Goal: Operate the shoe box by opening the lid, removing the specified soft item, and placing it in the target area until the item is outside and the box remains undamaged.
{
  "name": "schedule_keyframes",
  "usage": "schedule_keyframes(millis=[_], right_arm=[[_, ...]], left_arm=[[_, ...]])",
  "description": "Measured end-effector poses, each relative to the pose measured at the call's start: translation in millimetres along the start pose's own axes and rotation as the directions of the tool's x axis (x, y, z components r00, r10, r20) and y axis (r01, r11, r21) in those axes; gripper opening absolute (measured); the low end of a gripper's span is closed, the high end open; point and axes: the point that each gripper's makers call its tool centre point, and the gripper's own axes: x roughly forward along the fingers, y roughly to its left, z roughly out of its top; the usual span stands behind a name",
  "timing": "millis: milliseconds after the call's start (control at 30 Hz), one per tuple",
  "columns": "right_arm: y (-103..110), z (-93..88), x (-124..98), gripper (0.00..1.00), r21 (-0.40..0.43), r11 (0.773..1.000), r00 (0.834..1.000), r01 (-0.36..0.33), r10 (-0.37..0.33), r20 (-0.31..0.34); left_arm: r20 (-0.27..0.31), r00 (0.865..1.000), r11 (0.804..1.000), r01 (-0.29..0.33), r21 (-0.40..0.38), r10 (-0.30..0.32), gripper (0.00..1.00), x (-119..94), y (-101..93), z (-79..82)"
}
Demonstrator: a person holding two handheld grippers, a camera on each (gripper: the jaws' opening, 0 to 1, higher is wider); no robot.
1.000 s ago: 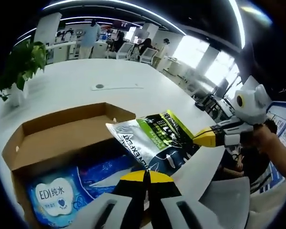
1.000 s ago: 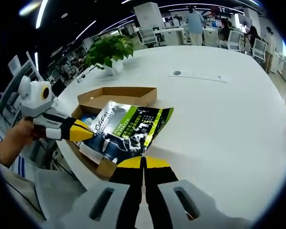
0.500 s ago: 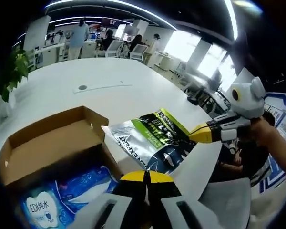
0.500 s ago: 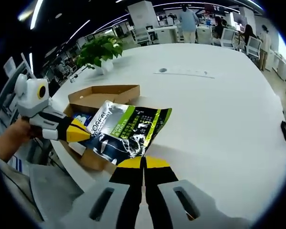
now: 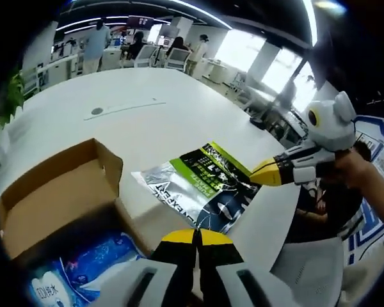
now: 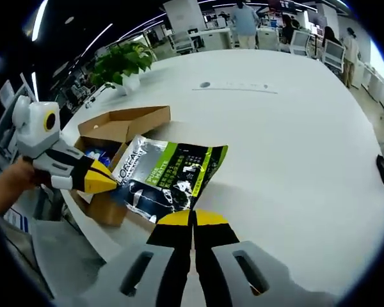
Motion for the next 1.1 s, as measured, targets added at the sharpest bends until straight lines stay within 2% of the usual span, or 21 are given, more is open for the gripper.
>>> schedule_keyframes(millis=[433, 667, 1100], right_arm=[[-16.6, -0.2, 27.3, 0.00, 0.009, 1.000, 0.999, 0.009, -0.009, -0.042], [-27.2, 0.2, 39.6, 0.00, 0.008, 1.000, 0.998, 0.022, -0.022, -0.051], [-41.6, 0.0, 54.4, 0.00, 0.019, 0.999, 0.998, 0.035, -0.034, -0.043]], left_arm=[[-0.081, 0.996, 0.999, -0.022, 0.048, 0.026, 0.00, 24.0, 16.1, 5.6], [-0.166, 0.984, 0.987, -0.037, 0.156, 0.063, 0.00, 37.2, 19.1, 5.7], [-0.249, 0.962, 0.969, -0.048, 0.243, 0.110, 0.00, 58.7, 29.8, 3.0]])
